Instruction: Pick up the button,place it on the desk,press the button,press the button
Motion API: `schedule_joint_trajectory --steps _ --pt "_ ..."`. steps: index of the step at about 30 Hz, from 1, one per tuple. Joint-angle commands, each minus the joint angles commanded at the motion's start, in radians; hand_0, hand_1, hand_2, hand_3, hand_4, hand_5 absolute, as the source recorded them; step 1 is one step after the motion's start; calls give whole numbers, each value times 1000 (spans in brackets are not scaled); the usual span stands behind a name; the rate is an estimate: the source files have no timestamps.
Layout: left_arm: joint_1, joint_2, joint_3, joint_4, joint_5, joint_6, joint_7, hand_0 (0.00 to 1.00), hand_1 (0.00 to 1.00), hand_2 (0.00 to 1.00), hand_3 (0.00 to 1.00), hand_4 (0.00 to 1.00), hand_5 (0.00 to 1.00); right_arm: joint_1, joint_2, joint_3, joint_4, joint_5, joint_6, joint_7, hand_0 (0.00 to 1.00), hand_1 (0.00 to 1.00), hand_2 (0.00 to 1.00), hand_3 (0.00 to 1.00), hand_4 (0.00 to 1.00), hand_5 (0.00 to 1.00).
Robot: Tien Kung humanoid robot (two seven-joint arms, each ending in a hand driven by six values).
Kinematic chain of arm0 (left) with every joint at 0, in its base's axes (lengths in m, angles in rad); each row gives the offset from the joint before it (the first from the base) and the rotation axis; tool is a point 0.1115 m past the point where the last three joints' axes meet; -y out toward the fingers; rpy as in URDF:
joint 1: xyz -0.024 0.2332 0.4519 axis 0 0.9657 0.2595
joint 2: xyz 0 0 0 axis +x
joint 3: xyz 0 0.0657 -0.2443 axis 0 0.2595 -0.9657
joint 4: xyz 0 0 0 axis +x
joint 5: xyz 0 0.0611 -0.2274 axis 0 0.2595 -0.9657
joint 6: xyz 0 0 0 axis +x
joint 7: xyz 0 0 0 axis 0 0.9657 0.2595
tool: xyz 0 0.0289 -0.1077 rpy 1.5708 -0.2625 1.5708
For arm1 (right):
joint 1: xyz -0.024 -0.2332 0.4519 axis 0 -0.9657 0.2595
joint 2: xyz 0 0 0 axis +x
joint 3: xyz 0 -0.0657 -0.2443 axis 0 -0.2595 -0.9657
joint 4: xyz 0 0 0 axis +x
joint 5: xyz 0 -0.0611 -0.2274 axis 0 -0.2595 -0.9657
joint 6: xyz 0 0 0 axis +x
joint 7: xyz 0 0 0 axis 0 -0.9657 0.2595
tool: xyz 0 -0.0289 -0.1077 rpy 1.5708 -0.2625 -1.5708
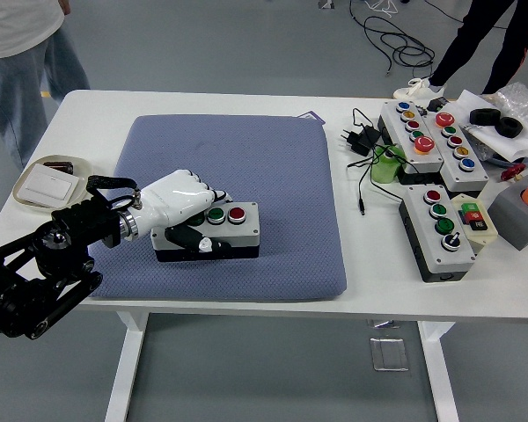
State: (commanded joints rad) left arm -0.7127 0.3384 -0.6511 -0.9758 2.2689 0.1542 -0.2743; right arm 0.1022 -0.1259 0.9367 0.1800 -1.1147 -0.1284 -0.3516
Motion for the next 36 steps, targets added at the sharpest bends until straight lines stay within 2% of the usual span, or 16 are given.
schedule_joint_trajectory --steps 2,3,8,9,14,15,17,20,21,26,27,32,33,36 --pt "3 0 5 -2 0 -9 2 606 535 555 681 773 158 -3 0 1 0 -3 1 0 631 555 636 573 308 263" --pt "5 -1 7 -2 0 -7 2 731 664 668 731 808 228 -6 0 1 0 -2 0 0 631 555 637 571 309 263" --pt "10 -1 -2 -10 0 -12 -6 731 664 668 731 808 228 -11 2 3 0 -6 1 1 631 555 637 571 309 263" --pt "10 0 -4 -13 0 -15 -7 900 784 765 791 848 292 -11 2 4 0 -8 1 1 631 555 636 571 309 263" --pt "4 11 -16 -31 0 -18 -2 900 784 765 791 848 292 -7 2 11 0 -26 6 -1 631 555 636 571 309 263" --pt "3 11 -17 -31 0 -20 -2 998 882 867 862 889 347 -7 2 13 0 -28 7 -2 630 555 636 569 309 266" --pt "4 13 -27 -31 0 -19 -3 998 882 867 862 889 347 -7 2 12 0 -28 7 -2 630 555 636 569 309 266" --pt "5 18 -43 -45 0 -43 2 998 882 867 862 889 347 -5 2 7 0 -21 7 -1 630 555 636 569 309 266" --pt "4 18 -45 -50 0 -53 5 998 925 910 911 998 551 -4 1 5 0 -21 7 -1 630 555 635 570 310 263" --pt "3 17 -58 -70 0 -80 9 998 925 910 911 998 551 -4 1 7 0 -22 7 -2 630 555 635 570 310 263" --pt "4 19 -61 -77 0 -89 10 998 939 944 927 998 630 -4 1 6 0 -21 7 -2 630 554 635 570 310 264" --pt "7 28 -72 -102 -21 -132 12 998 939 944 927 998 630 -3 0 5 0 -18 7 0 630 554 635 570 310 264" --pt "8 30 -76 -109 -35 -145 12 998 995 998 992 998 680 -2 0 6 0 -18 6 0 630 554 635 570 310 264" --pt "9 34 -78 -117 -41 -165 11 998 995 998 992 998 680 0 0 7 0 -18 6 1 630 554 635 570 310 264"
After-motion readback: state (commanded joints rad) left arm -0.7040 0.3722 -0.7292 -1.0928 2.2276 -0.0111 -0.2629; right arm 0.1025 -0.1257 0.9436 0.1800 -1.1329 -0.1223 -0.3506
